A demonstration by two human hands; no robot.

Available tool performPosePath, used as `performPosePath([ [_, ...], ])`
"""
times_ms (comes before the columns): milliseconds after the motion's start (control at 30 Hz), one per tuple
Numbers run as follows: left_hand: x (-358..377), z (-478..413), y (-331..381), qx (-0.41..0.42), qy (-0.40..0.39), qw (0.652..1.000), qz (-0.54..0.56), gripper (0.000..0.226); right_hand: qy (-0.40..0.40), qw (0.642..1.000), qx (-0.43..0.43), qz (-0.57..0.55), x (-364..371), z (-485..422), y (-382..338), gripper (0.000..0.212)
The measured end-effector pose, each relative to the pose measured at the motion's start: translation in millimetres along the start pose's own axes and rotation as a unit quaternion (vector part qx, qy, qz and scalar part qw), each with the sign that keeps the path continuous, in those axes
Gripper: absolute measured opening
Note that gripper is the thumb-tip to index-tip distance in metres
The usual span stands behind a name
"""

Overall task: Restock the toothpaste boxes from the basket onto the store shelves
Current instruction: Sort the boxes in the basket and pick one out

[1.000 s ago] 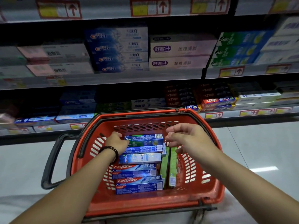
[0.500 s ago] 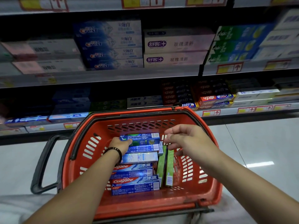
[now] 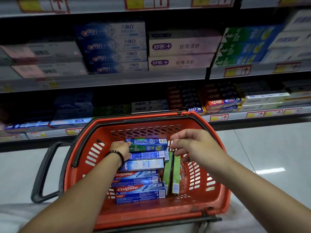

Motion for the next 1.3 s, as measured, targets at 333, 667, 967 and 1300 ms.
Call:
performPosePath([
  [333, -4.1, 6.3, 7.2, -0.009, -0.014, 0.999, 0.042, 0.040, 0.001, 1.000, -0.005, 0.003, -3.0, 2.2, -4.3, 0.010],
  [667, -17.0, 36.5, 28.2, -0.006, -0.033, 0.999, 0.014, 0.030, 0.005, 1.000, -0.006, 0.020, -7.8, 5.8, -3.5, 0.012],
  [967, -15.2, 83.8, 52.0, -0.021, -0.068, 0.997, 0.021, 0.031, 0.027, 0.999, -0.008, 0.044, -11.3, 8.5, -8.6, 0.009],
  [1300, -18.3, 128.5, 82.7, -0.014, -0.109, 0.992, 0.063, 0.025, 0.053, 0.998, -0.004, 0.035, -14.0, 6.1, -1.0, 0.020],
])
Point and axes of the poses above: each hand's wrist, its own z-axis away from the middle knuckle, its own x-axis out of the palm, y = z × x, the point moved 9 cm from there along -z, towards the middle knuckle, and after that the axes turned 15 degrees about z, right-handed, at the moved point
